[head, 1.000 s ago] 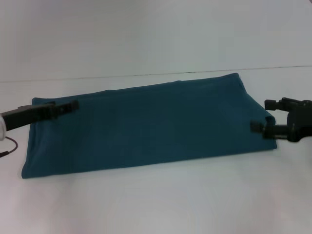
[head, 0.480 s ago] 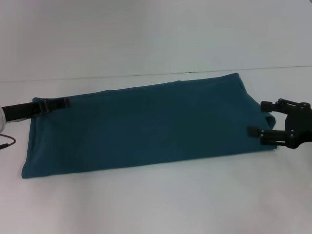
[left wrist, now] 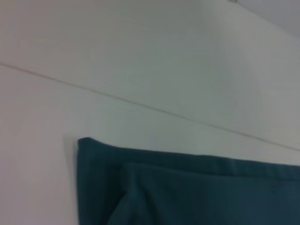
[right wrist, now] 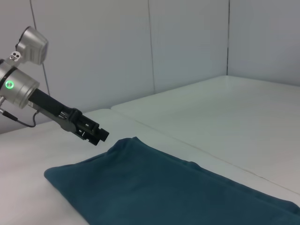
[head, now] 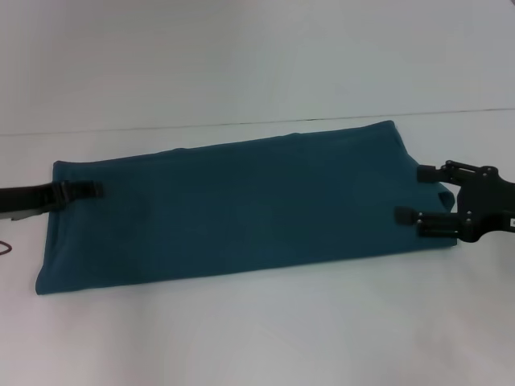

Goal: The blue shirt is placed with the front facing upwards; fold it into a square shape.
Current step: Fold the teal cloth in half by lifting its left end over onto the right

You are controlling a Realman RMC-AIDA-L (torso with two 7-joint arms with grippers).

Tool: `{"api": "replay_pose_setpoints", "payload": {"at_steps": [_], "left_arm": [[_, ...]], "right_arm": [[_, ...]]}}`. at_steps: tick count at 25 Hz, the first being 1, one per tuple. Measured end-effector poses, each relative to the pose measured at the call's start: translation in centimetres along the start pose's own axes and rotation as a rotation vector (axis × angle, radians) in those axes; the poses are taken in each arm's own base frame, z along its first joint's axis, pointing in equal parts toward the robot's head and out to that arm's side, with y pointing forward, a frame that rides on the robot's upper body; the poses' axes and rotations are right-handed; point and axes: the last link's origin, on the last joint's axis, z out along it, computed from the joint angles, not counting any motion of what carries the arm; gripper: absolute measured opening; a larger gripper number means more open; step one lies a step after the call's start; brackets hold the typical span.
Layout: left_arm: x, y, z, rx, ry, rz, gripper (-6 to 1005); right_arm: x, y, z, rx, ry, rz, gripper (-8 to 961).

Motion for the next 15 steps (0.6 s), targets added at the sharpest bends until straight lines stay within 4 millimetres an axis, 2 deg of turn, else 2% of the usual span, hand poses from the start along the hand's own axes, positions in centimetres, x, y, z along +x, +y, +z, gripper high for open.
{"api": "replay_pose_setpoints", "payload": {"at_steps": [6,15], "left_arm": [[-0.38,-0.18,0.54,0.056,-0.018,0.045,843],[-0.33,-0.82,0.59,0.088,0.010,0.015,844]], "right_arm": [[0.18,0.11,0.30,-0.003,-0.002,0.008,916],[0.53,0.51,0.62,-0.004,-0.007,0.022,917]]}}
